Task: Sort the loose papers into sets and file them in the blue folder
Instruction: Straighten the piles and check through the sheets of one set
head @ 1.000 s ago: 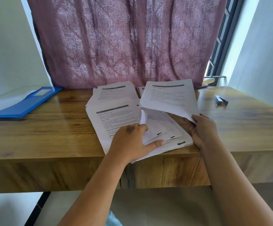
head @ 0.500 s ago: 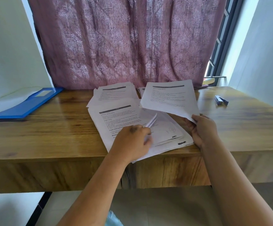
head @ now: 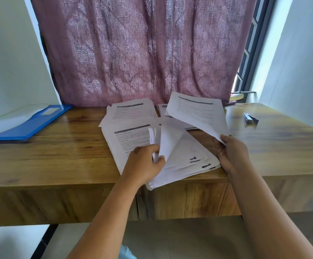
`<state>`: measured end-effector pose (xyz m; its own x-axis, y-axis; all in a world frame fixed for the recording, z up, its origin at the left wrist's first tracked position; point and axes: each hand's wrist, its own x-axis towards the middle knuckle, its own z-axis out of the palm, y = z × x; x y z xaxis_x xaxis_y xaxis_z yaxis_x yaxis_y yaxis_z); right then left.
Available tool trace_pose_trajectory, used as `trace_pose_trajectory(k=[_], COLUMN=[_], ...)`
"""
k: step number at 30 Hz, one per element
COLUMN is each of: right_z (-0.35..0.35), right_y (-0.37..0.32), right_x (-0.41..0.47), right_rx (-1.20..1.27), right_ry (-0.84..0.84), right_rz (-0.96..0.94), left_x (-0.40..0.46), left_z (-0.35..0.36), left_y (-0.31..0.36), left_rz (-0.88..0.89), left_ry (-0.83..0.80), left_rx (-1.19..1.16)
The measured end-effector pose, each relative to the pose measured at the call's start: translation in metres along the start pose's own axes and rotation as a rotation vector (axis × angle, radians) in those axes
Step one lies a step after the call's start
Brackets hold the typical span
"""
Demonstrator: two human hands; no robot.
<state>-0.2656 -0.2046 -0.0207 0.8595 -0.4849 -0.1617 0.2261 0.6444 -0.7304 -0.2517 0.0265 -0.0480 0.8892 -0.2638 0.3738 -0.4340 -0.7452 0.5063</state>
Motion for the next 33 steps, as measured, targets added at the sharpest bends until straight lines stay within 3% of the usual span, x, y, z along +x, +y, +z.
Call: trace_pose_trajectory(k=[6, 10, 14, 16, 18, 20, 23, 33], right_z=[-0.002, -0.007, -0.006, -0.004, -0.004, -0.006, -0.006, -0.008], right_y=[0.002, 0.007, 0.021, 0.028, 0.031, 0.032, 0.03, 0.032], right_x=[0.005, 0.013, 0.018, 0.019, 0.018, 0.021, 0.018, 0.013], right_rx=[0.004, -0.118, -0.743, -1.002, -1.145, -1.192, -1.193, -1.136], right_ry=[0.003, -0.034, -0.03, -0.052, -0.074, -0.09, -0.127, -0.29], right_rz=[-0.015, -0.026, -0.262, -0.388, -0.421, -0.448, -0.476, -0.661], left_x=[-0.008, -0.009, -0.009, -0.008, -0.006, -0.004, -0.004, -0.01], left_z=[0.007, -0.013, -0.04, -0.048, -0.045, -0.034, -0.009, 0.022], left_y=[0.003, -0.005, -0.013, -0.013, -0.012, -0.011, -0.006, 0.029], left_rz=[-0.025, -0.073, 0.048, 0.146, 0.261, 0.335, 0.356, 0.353], left_ry=[0.199, 0.543, 0.904, 0.978, 0.894, 0.71, 0.48, 0.197], left_rx=[-0.023, -0.097, -0.04, 0.016, 0.051, 0.091, 0.211, 0.358])
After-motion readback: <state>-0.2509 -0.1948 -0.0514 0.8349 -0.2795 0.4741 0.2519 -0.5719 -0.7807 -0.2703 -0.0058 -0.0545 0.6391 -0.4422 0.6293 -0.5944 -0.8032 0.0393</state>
